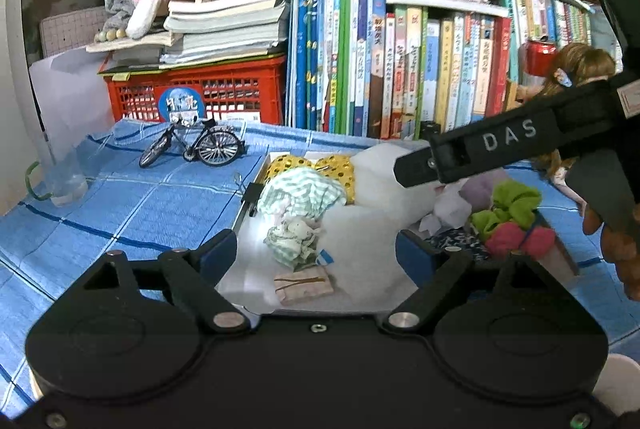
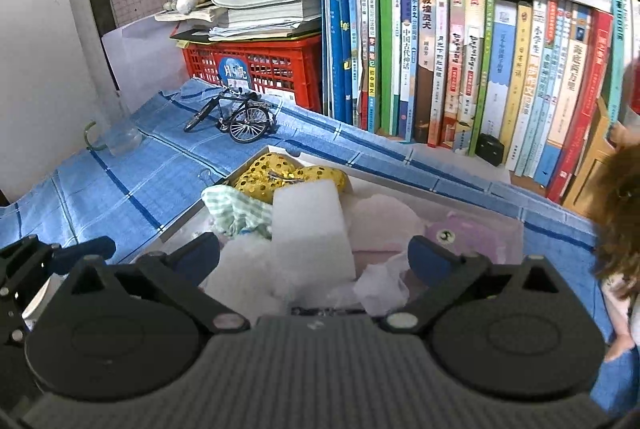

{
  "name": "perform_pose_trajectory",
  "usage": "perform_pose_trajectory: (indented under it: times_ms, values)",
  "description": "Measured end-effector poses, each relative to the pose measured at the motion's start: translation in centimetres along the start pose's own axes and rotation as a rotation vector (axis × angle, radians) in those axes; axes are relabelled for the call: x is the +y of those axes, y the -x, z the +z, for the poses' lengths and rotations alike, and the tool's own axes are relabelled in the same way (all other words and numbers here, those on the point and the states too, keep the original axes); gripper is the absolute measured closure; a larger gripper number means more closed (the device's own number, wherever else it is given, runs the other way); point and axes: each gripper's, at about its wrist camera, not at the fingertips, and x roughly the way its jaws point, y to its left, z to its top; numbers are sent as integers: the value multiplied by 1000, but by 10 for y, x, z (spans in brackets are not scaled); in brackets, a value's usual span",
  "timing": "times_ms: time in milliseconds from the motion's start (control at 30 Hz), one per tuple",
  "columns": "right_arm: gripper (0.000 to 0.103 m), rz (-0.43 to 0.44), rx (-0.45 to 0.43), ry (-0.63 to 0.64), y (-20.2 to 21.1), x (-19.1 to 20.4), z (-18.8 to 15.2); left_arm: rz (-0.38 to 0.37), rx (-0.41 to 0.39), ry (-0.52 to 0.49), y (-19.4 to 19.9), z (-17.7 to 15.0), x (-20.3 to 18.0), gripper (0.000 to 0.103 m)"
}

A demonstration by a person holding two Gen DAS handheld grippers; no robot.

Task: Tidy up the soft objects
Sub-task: 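Withdraw both tools from the box toward the blue packet and tan sponge piece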

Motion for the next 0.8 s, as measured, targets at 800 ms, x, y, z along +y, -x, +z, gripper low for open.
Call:
perform_pose_trajectory:
  times_ms: [800]
  values:
    - [0,13,88,-153,83,-31,-84,-87,47,-95,42,-36,10,12]
